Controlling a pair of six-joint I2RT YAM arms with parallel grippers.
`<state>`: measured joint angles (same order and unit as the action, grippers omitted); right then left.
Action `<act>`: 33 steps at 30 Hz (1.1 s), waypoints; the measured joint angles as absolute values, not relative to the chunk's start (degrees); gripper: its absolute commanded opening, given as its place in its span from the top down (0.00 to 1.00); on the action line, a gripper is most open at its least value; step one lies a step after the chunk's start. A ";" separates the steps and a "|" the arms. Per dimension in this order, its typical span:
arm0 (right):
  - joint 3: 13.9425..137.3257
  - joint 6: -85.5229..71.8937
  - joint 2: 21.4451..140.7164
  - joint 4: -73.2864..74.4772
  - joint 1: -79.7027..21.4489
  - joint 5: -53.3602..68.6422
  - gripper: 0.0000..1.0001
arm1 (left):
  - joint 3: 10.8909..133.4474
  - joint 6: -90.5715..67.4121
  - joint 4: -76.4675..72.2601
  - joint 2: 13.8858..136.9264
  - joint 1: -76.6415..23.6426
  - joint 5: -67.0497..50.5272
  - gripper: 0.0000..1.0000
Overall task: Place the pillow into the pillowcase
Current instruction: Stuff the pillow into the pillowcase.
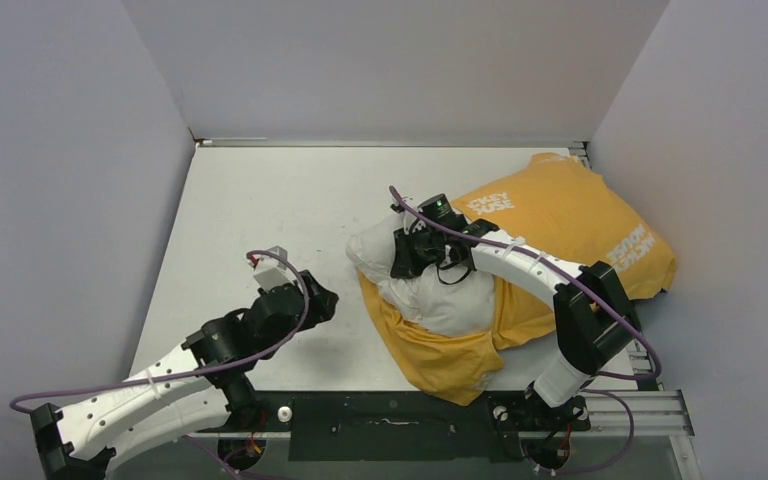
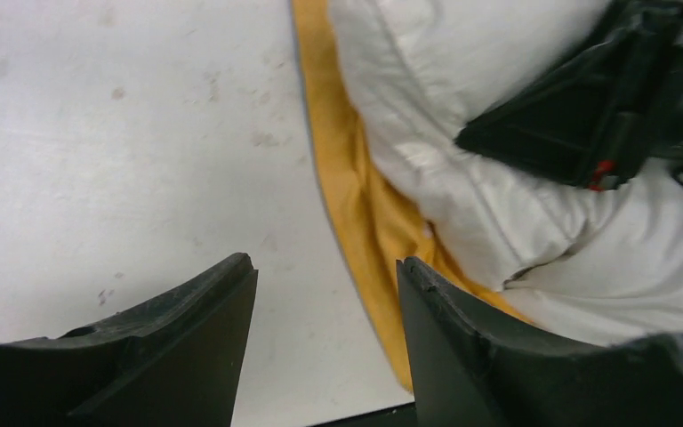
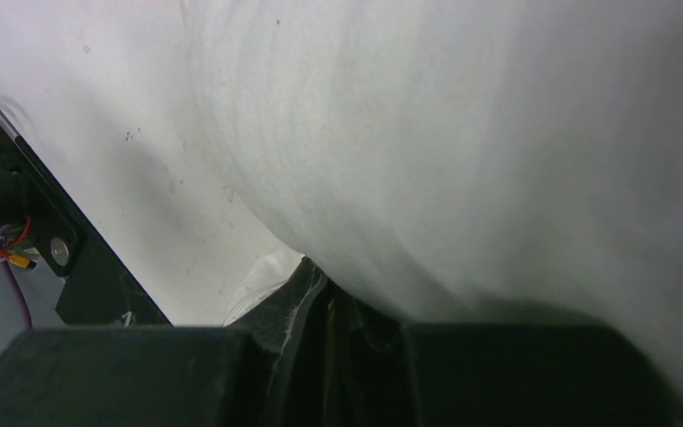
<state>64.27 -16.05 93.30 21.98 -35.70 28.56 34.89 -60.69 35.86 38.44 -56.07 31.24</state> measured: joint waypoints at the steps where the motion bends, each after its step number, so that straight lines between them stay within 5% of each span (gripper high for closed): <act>1: 64.25 -16.05 93.30 21.98 -35.73 28.56 0.95 | 34.92 -59.55 32.84 39.00 -56.01 31.00 0.47; 5: 64.25 -16.08 93.30 21.98 -35.77 28.49 0.94 | 34.65 -56.82 18.44 44.97 -55.75 28.08 0.53; 13: 65.14 -15.62 91.44 23.92 -36.23 28.03 0.49 | 29.65 -58.83 -10.68 65.08 -55.83 16.84 0.45; 23: 65.78 -15.84 79.79 28.36 -36.18 22.17 0.34 | 25.08 -66.54 -36.03 78.83 -62.06 15.11 0.74; 29: 65.80 -16.10 78.52 31.11 -36.36 21.34 0.12 | 22.37 -70.41 -49.17 89.08 -68.51 21.12 0.64; 33: 65.78 -15.14 74.46 34.04 -38.59 17.98 0.08 | 20.03 -74.43 -57.74 95.83 -71.02 23.75 0.54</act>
